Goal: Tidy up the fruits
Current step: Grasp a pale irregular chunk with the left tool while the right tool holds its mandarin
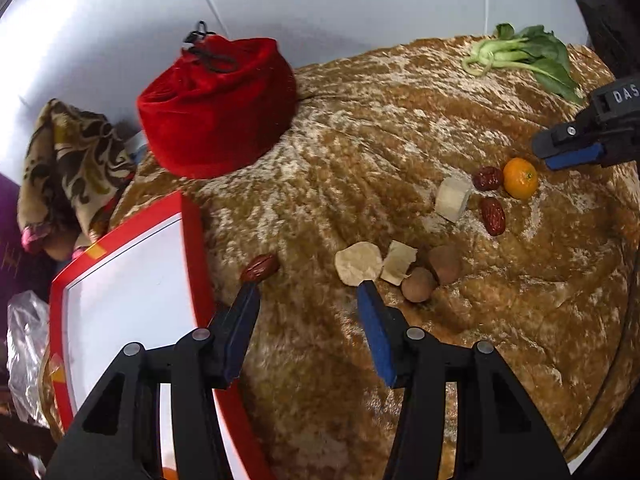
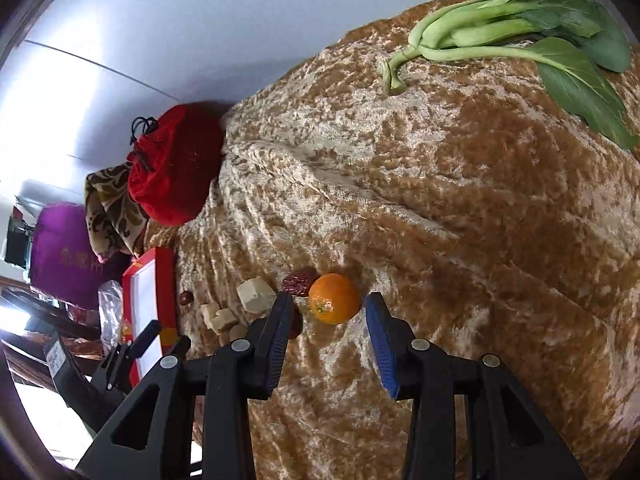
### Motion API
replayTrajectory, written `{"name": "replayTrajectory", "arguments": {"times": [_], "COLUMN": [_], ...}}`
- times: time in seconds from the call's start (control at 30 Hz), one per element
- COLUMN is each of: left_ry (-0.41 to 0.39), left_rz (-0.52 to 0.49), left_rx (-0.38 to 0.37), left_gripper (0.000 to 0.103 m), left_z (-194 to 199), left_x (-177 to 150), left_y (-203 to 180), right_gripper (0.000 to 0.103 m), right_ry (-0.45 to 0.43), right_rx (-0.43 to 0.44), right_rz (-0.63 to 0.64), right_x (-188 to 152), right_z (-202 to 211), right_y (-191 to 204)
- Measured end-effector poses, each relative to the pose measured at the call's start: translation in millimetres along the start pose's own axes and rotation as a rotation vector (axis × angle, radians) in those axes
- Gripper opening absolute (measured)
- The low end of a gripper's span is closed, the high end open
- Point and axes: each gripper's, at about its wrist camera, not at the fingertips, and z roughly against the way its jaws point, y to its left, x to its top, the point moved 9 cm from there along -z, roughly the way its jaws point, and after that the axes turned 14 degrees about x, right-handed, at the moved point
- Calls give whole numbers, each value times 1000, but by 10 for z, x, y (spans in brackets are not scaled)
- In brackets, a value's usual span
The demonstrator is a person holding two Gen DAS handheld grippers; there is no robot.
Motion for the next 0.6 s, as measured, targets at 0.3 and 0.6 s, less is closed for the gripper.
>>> {"name": "replayTrajectory", "arguments": {"times": [0.3,0.6], "left_ry": [-13,-3], "left_rz": [-109,-115], "left_rx": [-40,-51], "left_gripper": [50,50], "left_z": [-73,-228], "left_x": [-33,90], "left_y": [-183,-239], "right_gripper": [40,40], "right_ry": [53,101], "right_rx": [-85,-112], "right_rz": [28,39], "right_x": [10,-80], "right_z": [-233,-361], "right_y": [-38,-68]}}
